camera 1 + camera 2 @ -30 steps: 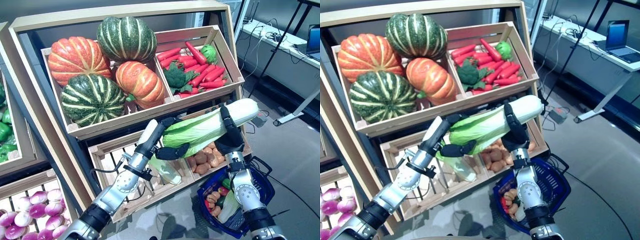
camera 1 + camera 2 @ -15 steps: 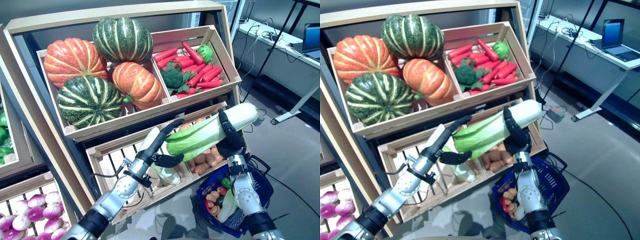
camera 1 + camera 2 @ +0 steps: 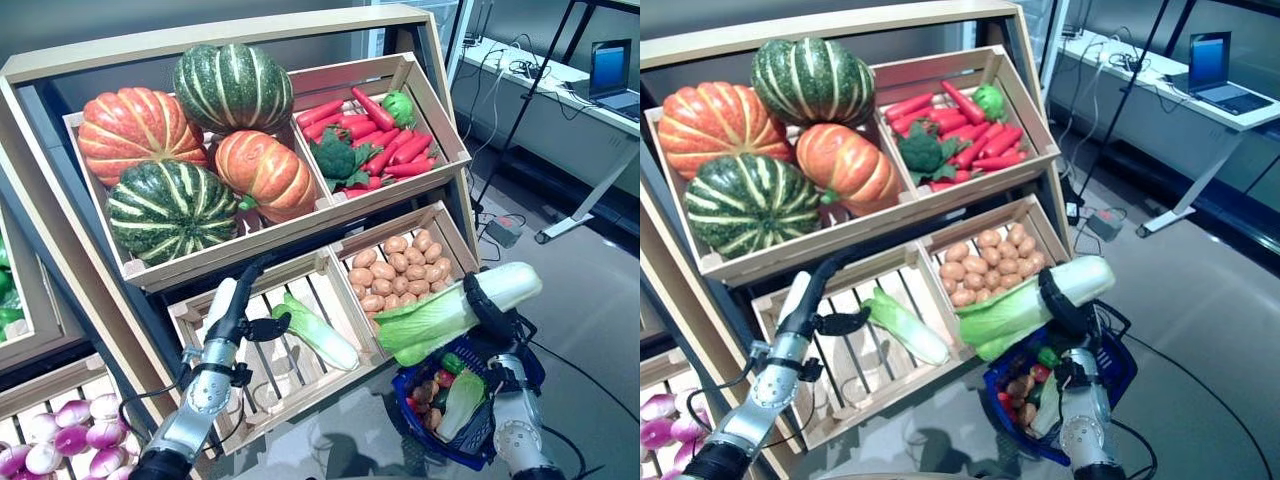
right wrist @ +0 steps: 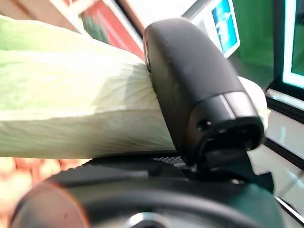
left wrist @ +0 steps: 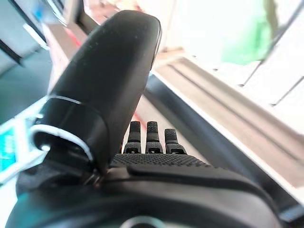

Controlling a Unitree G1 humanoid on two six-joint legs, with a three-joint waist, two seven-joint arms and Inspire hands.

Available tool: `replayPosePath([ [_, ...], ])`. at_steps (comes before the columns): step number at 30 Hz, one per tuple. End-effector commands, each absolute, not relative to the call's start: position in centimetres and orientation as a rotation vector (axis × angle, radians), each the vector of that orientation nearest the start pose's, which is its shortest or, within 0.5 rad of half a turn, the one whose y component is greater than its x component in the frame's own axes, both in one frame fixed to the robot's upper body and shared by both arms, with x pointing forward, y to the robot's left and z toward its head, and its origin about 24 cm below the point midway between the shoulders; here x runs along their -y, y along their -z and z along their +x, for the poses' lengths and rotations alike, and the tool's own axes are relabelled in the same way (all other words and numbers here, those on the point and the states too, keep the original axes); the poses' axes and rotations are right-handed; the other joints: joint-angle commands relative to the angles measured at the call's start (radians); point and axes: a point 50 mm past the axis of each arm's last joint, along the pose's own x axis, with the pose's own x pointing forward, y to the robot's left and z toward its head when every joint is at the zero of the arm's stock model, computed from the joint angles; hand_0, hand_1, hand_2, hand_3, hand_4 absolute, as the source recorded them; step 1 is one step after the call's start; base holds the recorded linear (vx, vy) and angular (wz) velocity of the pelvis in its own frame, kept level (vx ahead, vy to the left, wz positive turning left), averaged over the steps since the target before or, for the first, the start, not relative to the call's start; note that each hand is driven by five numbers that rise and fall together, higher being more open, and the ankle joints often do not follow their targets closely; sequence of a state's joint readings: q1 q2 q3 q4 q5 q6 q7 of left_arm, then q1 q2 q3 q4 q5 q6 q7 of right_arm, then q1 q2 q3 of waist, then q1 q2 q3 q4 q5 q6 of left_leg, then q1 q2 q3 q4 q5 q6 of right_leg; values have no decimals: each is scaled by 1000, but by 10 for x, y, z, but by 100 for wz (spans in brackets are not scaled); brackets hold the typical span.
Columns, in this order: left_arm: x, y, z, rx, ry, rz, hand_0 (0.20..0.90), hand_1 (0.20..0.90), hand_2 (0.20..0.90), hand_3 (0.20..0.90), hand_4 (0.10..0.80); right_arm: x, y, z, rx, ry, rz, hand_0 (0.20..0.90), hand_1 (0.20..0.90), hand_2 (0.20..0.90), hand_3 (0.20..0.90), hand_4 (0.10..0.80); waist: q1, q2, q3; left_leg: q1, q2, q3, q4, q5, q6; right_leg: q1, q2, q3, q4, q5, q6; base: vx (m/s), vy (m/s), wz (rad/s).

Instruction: Put vegetables into the basket

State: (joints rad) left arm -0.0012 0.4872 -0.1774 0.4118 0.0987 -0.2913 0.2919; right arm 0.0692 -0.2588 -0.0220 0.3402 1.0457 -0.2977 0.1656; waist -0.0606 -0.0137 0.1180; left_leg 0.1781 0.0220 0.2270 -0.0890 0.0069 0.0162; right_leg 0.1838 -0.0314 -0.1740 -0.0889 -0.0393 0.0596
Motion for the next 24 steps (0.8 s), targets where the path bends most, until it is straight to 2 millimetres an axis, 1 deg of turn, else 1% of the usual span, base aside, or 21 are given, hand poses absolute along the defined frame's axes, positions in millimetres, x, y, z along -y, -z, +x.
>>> replayPosePath([
  [1, -254, -31, 261, 74, -226, 575, 900, 900, 900, 900, 800, 273, -44, 242, 320, 308, 561, 300, 300, 300, 300, 400, -22, 4, -3, 38, 6, 37, 2, -98, -10, -10, 6, 12, 2, -6, -17, -13, -96, -4],
  [3, -254, -25, 257, 46, -211, 596, 900, 900, 900, 900, 800, 279, -36, 240, 266, 367, 535, 300, 300, 300, 300, 400, -24, 3, 4, 38, 5, 58, 35, -105, -15, -8, 7, 23, 2, -4, -21, 5, -83, -11],
  [4, -253, -24, 253, 44, -202, 604, 900, 900, 900, 900, 800, 280, -34, 238, 242, 392, 507, 300, 300, 300, 300, 400, -23, -1, 11, 18, 3, 60, 93, -119, -20, -5, 6, 34, 2, -1, -26, 6, -55, -18],
  [5, -253, -23, 250, 47, -198, 603, 900, 900, 900, 900, 800, 281, -32, 236, 225, 414, 464, 300, 300, 300, 300, 400, -18, -5, 19, -11, 2, 49, 160, -131, -25, -2, 3, 47, 2, 5, -33, -3, -28, -25],
  [6, -253, -24, 248, 50, -197, 597, 900, 900, 900, 900, 800, 283, -31, 233, 217, 438, 428, 300, 300, 300, 300, 400, -12, -8, 30, -42, 0, 19, 216, -137, -29, 0, 1, 61, 2, 12, -38, -4, 6, -26],
  [7, -253, -23, 245, 52, -199, 585, 900, 900, 900, 900, 800, 284, -30, 231, 214, 464, 385, 300, 300, 300, 300, 400, -6, -7, 42, -66, -7, -30, 233, -137, -28, 0, 2, 78, 6, 15, -39, -40, 99, -36],
  [8, -252, -27, 246, 81, -206, 565, 900, 900, 900, 900, 800, 287, -35, 232, 224, 494, 313, 300, 300, 300, 300, 400, 3, 1, 61, -83, -17, -110, 167, -109, -23, -21, 2, 102, 27, 10, -38, -101, 167, -37],
  [9, -249, -32, 250, 109, -209, 562, 900, 900, 900, 900, 800, 288, -40, 235, 244, 510, 275, 300, 300, 300, 300, 400, 5, 8, 71, -86, -20, -136, 116, -84, -17, -43, 2, 105, 41, 4, -37, -114, 168, -45],
  [10, -249, -33, 251, 115, -210, 564, 900, 900, 900, 900, 800, 289, -42, 236, 247, 516, 260, 300, 300, 300, 300, 400, 6, 10, 73, -87, -21, -138, 106, -81, -14, -50, 2, 105, 46, 1, -37, -101, 151, -48],
  [11, -247, -36, 255, 125, -204, 565, 900, 900, 900, 900, 800, 291, -43, 238, 243, 541, 223, 300, 300, 300, 300, 400, 4, 15, 81, -89, -21, -134, 95, -79, -7, -69, -5, 97, 55, 4, -28, -72, 154, -50],
  [13, -240, -41, 265, 151, -193, 555, 900, 900, 900, 900, 800, 291, -47, 241, 243, 582, 209, 300, 300, 300, 300, 400, -1, 19, 98, -97, -20, -113, 72, -69, -1, -103, -24, 63, 66, 15, -5, -119, 173, -34],
  [14, -237, -48, 272, 178, -196, 573, 900, 900, 900, 900, 800, 290, -50, 245, 260, 591, 194, 300, 300, 300, 300, 400, 8, 22, 115, -101, -22, -111, 57, -68, 5, -132, -35, 30, 98, 9, 5, -152, 110, -21],
  [15, -237, -51, 276, 187, -201, 579, 900, 900, 900, 900, 800, 291, -52, 248, 270, 593, 186, 300, 300, 300, 300, 400, 14, 24, 128, -101, -17, -98, 55, -69, 6, -154, -47, -6, 138, 13, 18, -205, 103, -34],
  [16, -241, -57, 280, 201, -233, 584, 900, 900, 900, 900, 800, 294, -61, 258, 295, 589, 153, 300, 300, 300, 300, 400, 40, 31, 156, -107, -1, -47, 78, -78, 5, -198, -94, -108, 253, 7, 37, -166, 63, -54],
  [17, -242, -58, 281, 202, -243, 577, 900, 900, 900, 900, 800, 295, -65, 263, 302, 592, 143, 300, 300, 300, 300, 400, 50, 31, 165, -116, 0, -34, 93, -87, 8, -216, -108, -117, 284, 1, 40, -153, 24, -85],
  [18, -243, -60, 283, 200, -248, 566, 900, 900, 900, 900, 800, 296, -70, 268, 308, 597, 134, 300, 300, 300, 300, 400, 57, 28, 171, -131, -1, -33, 112, -88, 4, -212, -108, -118, 262, -12, 38, -83, -67, -89],
  [19, -247, -61, 286, 181, -263, 519, 900, 900, 900, 900, 800, 299, -73, 274, 305, 612, 113, 300, 300, 300, 300, 400, 65, 26, 180, -152, 3, -28, 143, -99, -1, -204, -106, -125, 231, -19, 33, -54, -110, -74],
  [21, -249, -55, 287, 140, -290, 408, 900, 900, 900, 900, 800, 299, -78, 284, 300, 654, 74, 300, 300, 300, 300, 400, 73, 28, 190, -172, 9, -29, 172, -109, -4, -193, -98, -119, 201, -23, 24, -10, -137, -42],
  [22, -249, -54, 287, 135, -296, 384, 900, 900, 900, 900, 800, 299, -81, 287, 306, 669, 55, 300, 300, 300, 300, 400, 75, 30, 194, -179, 8, -33, 175, -110, -4, -190, -95, -117, 189, -23, 19, -20, -187, -47],
  [23, -247, -57, 291, 150, -291, 393, 900, 900, 900, 900, 800, 301, -94, 296, 332, 702, 19, 300, 300, 300, 300, 400, 77, 35, 209, -203, 8, -40, 177, -103, -11, -189, -86, -113, 164, -21, 5, -26, -143, -31],
  [24, -246, -58, 292, 154, -291, 394, 900, 900, 900, 900, 800, 302, -96, 298, 337, 705, 18, 300, 300, 300, 300, 400, 76, 36, 211, -207, 8, -42, 178, -102, -12, -190, -85, -114, 162, -21, 4, -56, -140, -17],
])
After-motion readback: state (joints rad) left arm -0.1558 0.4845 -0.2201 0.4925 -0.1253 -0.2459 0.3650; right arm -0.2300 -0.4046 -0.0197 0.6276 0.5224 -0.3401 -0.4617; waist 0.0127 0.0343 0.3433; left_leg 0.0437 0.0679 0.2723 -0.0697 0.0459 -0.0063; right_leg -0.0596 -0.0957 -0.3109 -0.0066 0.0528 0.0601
